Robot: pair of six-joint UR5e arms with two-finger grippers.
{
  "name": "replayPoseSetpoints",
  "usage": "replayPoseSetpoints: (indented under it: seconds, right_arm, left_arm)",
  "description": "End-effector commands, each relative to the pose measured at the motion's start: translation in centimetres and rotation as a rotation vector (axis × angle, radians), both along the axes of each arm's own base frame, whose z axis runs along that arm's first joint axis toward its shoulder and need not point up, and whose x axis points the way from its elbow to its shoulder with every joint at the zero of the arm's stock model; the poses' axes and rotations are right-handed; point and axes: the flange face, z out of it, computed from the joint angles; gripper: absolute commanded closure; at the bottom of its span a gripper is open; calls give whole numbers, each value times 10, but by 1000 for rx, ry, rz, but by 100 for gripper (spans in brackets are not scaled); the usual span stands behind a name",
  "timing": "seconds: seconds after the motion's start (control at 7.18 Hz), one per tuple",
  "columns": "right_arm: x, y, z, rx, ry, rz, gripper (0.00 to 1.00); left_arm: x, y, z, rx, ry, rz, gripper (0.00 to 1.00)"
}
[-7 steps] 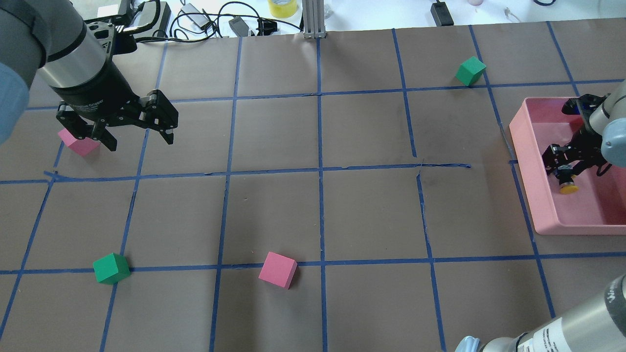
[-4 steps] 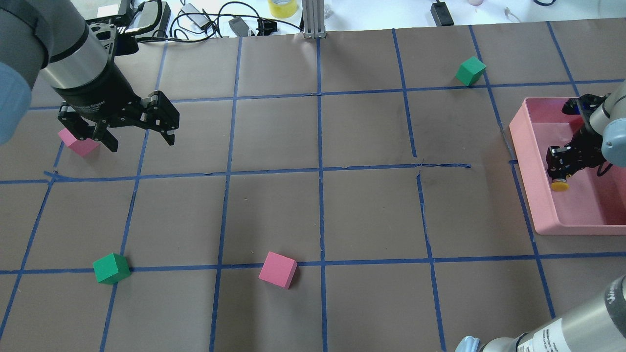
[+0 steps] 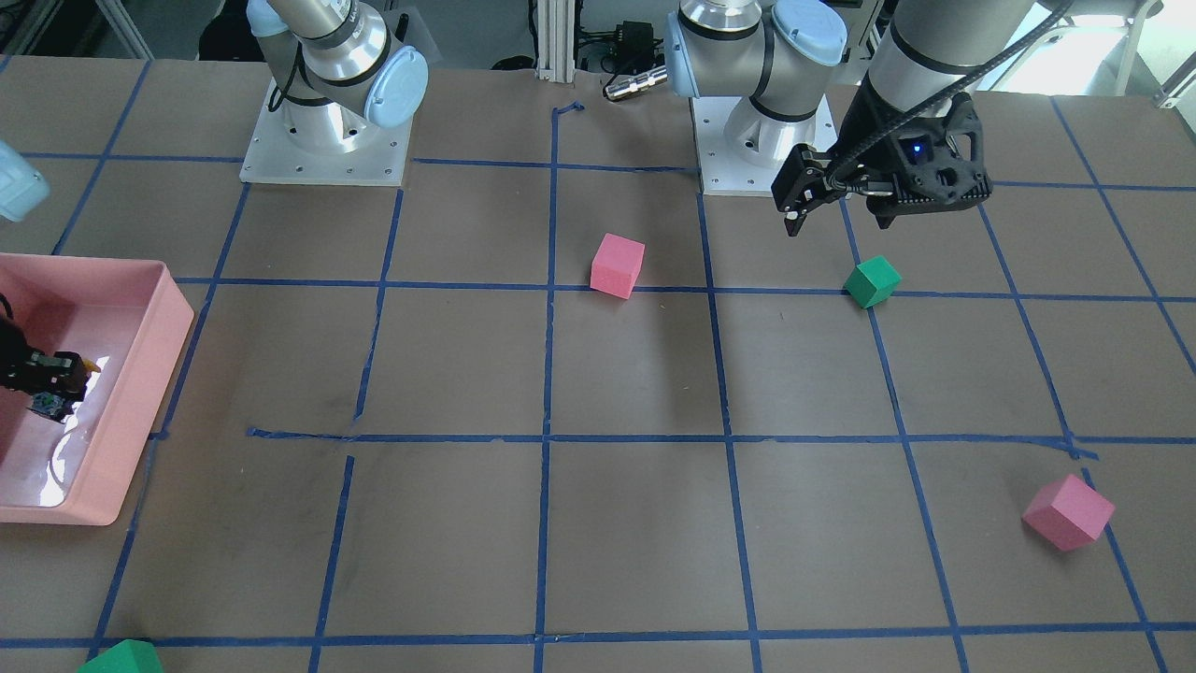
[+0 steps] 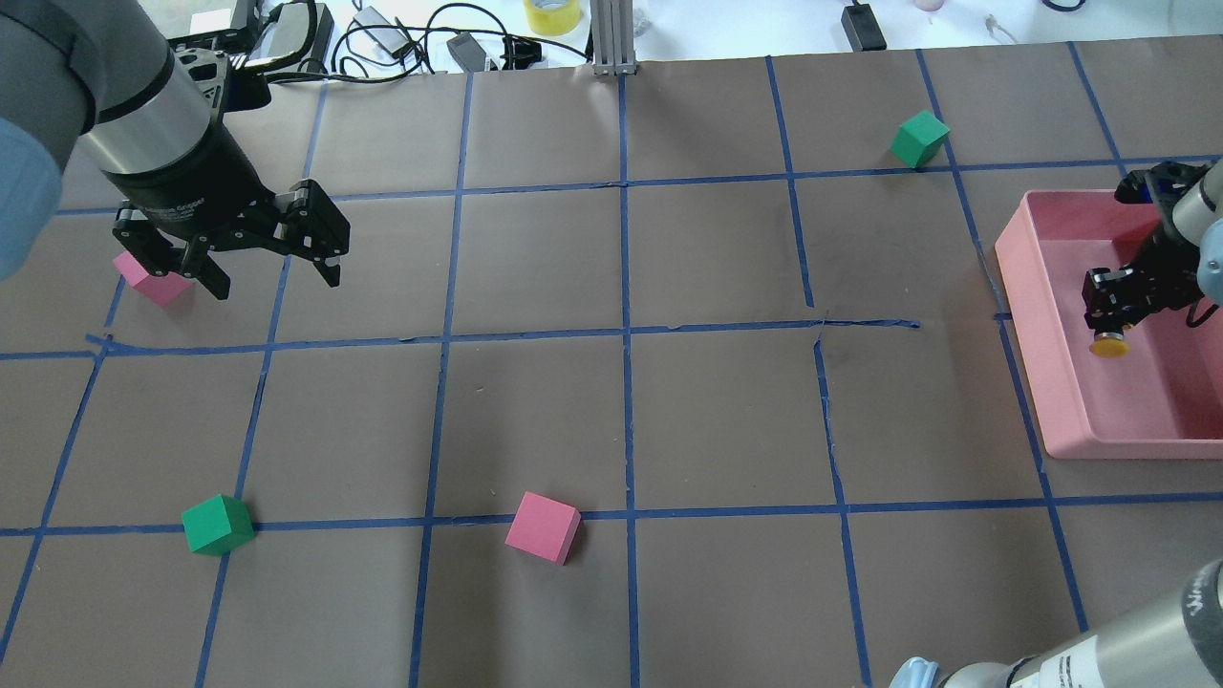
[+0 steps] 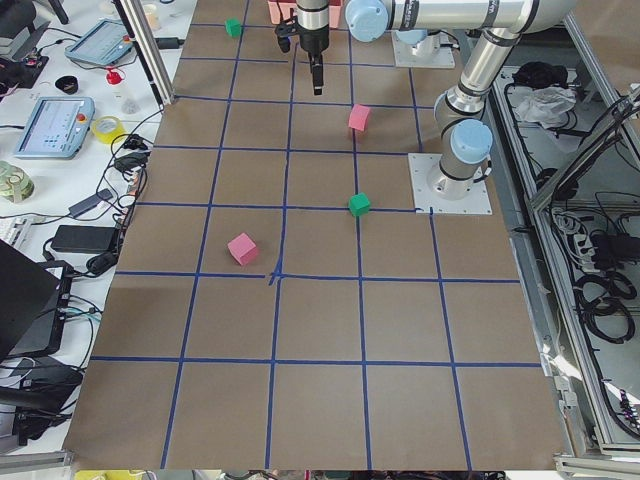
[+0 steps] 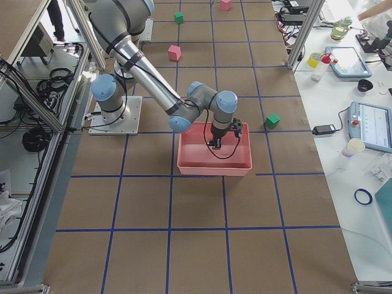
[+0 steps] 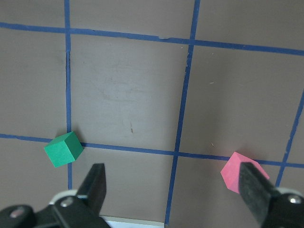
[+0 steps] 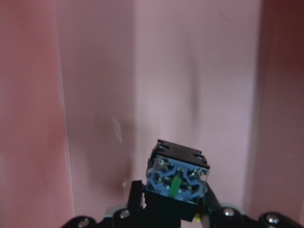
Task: Align button upright
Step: 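Lift the switch out of the bin with the right gripper toward table center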
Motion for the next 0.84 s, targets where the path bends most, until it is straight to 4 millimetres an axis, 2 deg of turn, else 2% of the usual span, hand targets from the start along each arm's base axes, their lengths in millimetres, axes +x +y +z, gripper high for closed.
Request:
replayPoseSetpoints:
  seconds: [0.0, 0.14, 0.28, 0.42, 0.56, 0.7]
  right_arm:
    - [6, -22, 75, -26, -2, 28, 100]
    - [36, -42, 114, -31, 0, 77, 100]
    - [78, -58, 142, -61, 10, 117, 100]
    - [121, -60, 145, -51, 1, 152, 100]
    - [165, -63, 148, -64, -18, 101, 100]
    - [227, -67, 145, -71, -42, 103, 100]
  left_arm:
    - [0, -2, -2, -1, 4, 0, 0]
    - [0, -3, -2, -4, 4, 0, 0]
    - [0, -3, -2, -6, 4, -3, 0]
    - [0, -3, -2, -9, 4, -3, 0]
    - [0, -3, -3, -6, 2, -1, 0]
    - [-1, 0, -5, -4, 7, 2, 0]
